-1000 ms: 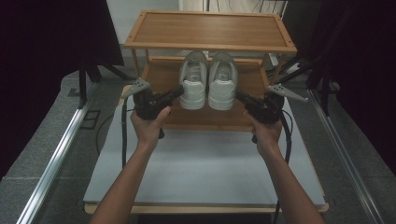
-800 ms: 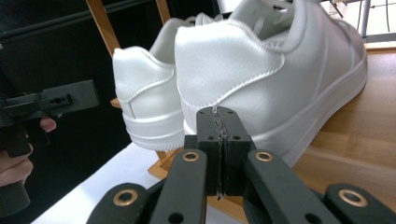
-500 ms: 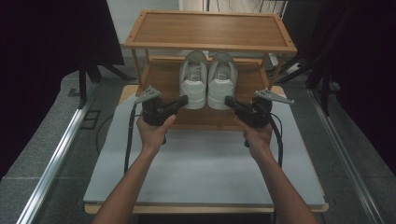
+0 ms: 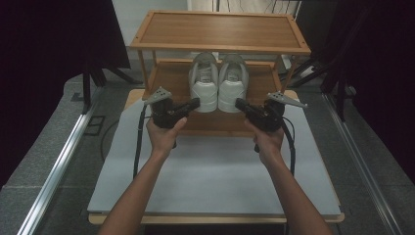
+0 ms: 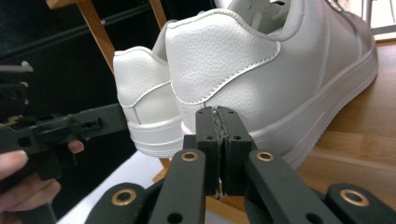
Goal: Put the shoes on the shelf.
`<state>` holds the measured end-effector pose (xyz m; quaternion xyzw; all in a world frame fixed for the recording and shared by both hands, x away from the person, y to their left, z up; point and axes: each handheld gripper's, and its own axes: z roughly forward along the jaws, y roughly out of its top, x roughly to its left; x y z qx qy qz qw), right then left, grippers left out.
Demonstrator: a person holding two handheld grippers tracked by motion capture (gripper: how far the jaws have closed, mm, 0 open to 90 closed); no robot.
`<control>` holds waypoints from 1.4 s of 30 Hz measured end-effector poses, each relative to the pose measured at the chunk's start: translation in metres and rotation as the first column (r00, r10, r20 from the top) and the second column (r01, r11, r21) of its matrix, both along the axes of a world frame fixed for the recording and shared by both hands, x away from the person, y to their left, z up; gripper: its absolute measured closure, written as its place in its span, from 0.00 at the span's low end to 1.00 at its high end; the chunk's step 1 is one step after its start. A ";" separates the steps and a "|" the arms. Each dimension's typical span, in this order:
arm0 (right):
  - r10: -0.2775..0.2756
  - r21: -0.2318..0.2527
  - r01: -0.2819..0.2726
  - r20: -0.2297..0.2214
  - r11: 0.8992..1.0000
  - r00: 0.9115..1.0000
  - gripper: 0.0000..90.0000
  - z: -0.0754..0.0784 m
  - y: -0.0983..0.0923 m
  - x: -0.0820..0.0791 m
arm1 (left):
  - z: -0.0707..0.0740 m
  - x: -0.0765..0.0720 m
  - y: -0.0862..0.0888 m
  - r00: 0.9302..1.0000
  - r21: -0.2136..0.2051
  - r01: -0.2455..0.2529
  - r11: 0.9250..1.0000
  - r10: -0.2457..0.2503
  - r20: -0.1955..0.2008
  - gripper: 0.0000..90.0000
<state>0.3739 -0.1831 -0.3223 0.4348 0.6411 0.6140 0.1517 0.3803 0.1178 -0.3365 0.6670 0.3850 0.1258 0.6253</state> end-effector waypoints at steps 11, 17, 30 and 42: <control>0.019 0.052 -0.018 -0.010 0.998 1.000 0.89 -0.004 0.000 -0.001 | -0.004 0.001 0.003 1.000 -0.036 0.017 0.999 -0.017 -0.018 0.99; 0.020 0.033 -0.021 0.006 0.999 1.000 0.80 -0.003 0.003 -0.004 | -0.004 0.002 0.003 0.999 -0.051 0.025 0.998 -0.027 -0.028 0.98; 0.027 0.040 -0.028 0.018 0.999 0.999 0.74 -0.005 -0.001 -0.010 | -0.005 0.004 0.004 0.999 -0.054 0.035 0.998 -0.036 -0.029 1.00; 0.036 -0.034 -0.034 0.077 0.999 0.996 0.68 -0.002 -0.006 -0.027 | -0.002 -0.015 0.005 1.000 -0.041 0.005 0.999 -0.005 -0.007 0.74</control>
